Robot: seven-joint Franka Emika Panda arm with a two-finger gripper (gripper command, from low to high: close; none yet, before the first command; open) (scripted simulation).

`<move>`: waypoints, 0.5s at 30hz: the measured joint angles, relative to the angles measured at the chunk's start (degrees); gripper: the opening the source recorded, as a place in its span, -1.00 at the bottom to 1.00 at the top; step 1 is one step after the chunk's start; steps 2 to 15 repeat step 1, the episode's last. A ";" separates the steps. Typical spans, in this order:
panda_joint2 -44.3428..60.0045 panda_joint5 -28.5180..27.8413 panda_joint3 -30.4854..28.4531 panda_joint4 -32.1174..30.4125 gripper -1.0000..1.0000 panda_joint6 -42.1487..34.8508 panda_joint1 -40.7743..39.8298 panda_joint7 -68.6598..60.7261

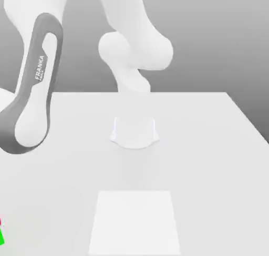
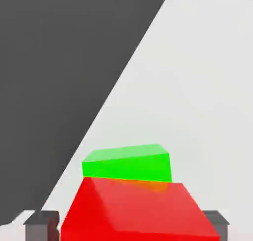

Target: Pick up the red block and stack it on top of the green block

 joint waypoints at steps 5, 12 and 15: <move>0.00 0.00 0.00 0.00 1.00 0.00 0.00 0.00; 0.00 0.00 0.00 0.00 1.00 0.00 0.00 0.00; 0.00 0.00 0.00 0.00 1.00 0.00 0.00 0.00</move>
